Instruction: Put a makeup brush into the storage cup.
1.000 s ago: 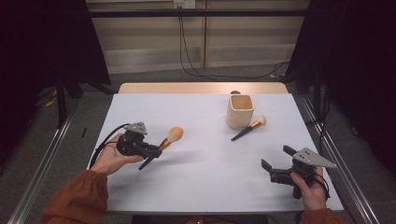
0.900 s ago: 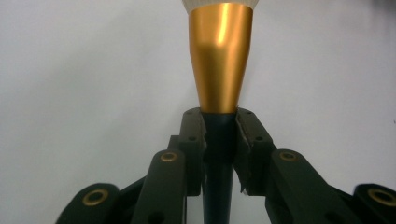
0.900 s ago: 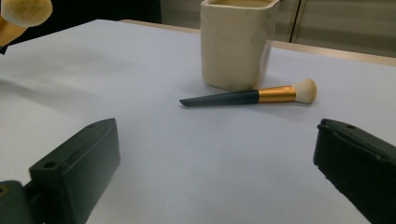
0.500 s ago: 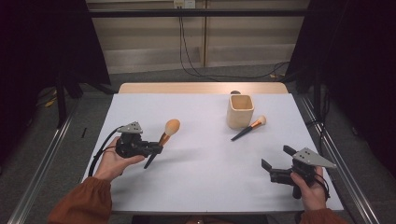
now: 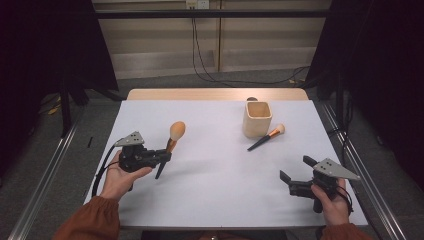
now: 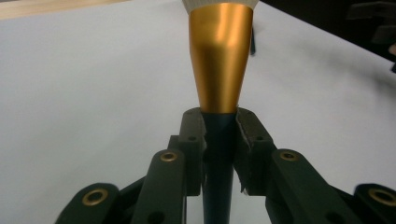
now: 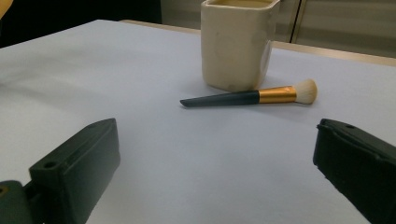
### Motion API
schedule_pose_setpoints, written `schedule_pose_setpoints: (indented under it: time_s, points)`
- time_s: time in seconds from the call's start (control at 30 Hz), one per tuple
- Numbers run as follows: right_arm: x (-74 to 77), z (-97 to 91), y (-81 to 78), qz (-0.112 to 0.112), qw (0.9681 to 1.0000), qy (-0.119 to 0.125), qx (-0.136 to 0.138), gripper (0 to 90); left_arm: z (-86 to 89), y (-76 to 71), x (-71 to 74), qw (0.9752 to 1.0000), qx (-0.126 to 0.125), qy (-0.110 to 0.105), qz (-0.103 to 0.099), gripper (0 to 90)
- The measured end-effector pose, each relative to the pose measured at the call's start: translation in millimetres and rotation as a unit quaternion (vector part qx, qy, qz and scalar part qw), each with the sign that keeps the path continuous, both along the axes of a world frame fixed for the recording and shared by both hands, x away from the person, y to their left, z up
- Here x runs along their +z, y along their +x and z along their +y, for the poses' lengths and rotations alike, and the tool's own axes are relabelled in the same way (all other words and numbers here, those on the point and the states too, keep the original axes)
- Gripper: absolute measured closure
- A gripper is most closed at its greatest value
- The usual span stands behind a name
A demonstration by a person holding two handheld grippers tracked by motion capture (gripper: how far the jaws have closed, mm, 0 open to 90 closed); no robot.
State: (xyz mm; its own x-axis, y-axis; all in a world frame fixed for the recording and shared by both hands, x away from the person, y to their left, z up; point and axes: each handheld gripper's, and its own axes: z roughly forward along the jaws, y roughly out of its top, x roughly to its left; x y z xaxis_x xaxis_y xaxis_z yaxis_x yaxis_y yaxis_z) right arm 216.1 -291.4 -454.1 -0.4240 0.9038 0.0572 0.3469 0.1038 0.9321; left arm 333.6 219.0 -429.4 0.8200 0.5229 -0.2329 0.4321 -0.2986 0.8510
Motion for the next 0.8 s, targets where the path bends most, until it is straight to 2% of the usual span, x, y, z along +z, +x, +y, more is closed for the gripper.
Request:
schedule_pose_setpoints:
  time_s: [0.13, 0.23, 0.33, 0.5, 0.6, 0.67, 0.8]
  points:
    - [0.4, -0.2, -0.3, -0.001, 1.0000, 0.002, 0.001, 0.3, -1.6, -7.4, 5.5, 0.9996, 0.005, -0.023, -0.013, 74.5]
    - [0.6, -0.2, -0.1, -0.002, 1.0000, 0.003, 0.002, 0.3, -3.5, -12.7, 6.5, 0.9991, 0.006, -0.039, -0.014, 74.5]
    - [1.1, 0.1, -0.1, -0.004, 1.0000, 0.006, 0.002, 0.3, -7.1, -17.3, 6.6, 0.9990, 0.010, -0.041, -0.016, 74.5]
    - [1.9, 3.1, 0.7, -0.011, 0.9998, 0.010, 0.012, 0.4, -16.4, -24.7, 6.7, 0.9982, 0.012, -0.056, -0.019, 74.5]
    - [2.3, 6.0, 1.1, -0.011, 0.9997, 0.012, 0.020, 0.4, -21.1, -27.8, 7.6, 0.9981, 0.007, -0.059, -0.019, 74.5]
    - [3.1, 7.7, 1.2, -0.015, 0.9993, 0.026, 0.023, 0.3, -25.8, -30.0, 8.4, 0.9981, -0.003, -0.060, -0.014, 74.5]
    - [6.9, 12.1, 2.0, -0.028, 0.9981, 0.037, 0.041, 0.6, -36.3, -33.7, 9.9, 0.9979, -0.015, -0.060, -0.015, 74.5]
